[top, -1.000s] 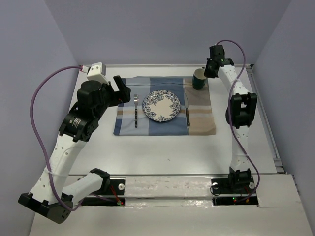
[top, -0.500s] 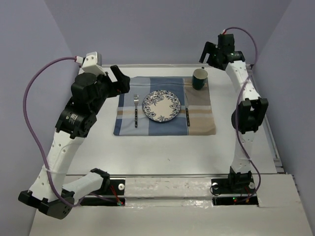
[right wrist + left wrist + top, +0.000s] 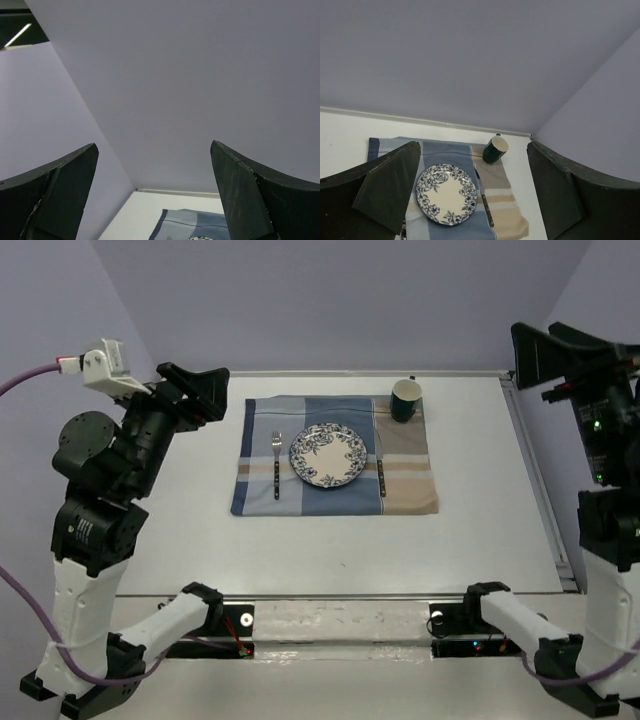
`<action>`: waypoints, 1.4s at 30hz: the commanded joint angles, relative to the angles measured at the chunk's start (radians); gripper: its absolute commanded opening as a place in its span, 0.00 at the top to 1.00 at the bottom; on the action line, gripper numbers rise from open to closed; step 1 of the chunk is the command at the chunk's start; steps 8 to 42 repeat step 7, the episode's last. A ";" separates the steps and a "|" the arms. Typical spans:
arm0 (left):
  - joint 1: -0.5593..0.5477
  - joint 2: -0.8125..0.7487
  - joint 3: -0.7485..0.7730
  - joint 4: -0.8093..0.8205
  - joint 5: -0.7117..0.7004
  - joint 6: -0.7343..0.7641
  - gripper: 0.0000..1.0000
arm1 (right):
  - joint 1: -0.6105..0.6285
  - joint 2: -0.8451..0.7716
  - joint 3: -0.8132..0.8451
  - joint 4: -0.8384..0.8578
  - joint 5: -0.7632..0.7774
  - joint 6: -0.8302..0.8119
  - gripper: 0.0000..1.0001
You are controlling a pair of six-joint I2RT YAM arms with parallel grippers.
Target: Set the dinner table for one person
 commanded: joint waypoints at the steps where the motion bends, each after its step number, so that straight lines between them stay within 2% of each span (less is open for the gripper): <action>1: 0.002 0.000 0.062 0.017 0.029 0.023 0.01 | -0.004 -0.049 -0.222 0.034 0.062 -0.053 0.00; 7: 0.002 -0.017 0.016 0.035 0.078 0.028 0.01 | -0.004 -0.138 -0.319 0.034 0.038 -0.107 0.00; 42: 0.002 -0.017 0.016 0.035 0.078 0.028 0.01 | -0.004 -0.138 -0.319 0.034 0.038 -0.107 0.00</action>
